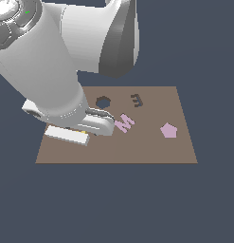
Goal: Insert a designated object into the corresponding slot on a board.
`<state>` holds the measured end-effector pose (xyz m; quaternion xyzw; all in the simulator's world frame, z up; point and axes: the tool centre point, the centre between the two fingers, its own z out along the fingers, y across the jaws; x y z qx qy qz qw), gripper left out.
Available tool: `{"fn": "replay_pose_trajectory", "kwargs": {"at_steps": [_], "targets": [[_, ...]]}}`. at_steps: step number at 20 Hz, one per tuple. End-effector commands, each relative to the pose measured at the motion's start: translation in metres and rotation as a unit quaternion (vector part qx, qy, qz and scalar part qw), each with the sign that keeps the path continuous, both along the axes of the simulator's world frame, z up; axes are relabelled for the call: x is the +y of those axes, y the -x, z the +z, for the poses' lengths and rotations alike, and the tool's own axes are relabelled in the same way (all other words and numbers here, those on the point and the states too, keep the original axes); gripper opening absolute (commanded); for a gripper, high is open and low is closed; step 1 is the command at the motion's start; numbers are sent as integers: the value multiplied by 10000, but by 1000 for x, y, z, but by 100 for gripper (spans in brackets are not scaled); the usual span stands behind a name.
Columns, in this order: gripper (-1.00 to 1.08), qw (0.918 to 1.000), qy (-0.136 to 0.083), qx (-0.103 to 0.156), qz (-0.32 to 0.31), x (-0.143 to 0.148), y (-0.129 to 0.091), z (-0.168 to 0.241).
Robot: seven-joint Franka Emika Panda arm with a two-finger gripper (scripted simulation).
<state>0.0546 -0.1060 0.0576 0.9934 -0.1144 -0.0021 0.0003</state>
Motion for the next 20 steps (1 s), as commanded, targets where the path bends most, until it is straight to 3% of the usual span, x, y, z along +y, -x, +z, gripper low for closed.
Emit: {"fn": "replay_pose_trajectory", "kwargs": {"at_steps": [1,17,18,20], "targets": [[100,10000,1,-16,-71,-6,-4,-5],[100,9999,0,-22,-120,-10,-6,-28],[-100,9999,0,-22,-120,-10,-6,-28],[-100,9999,0,-22,-120,-10,-6,-28]]}}
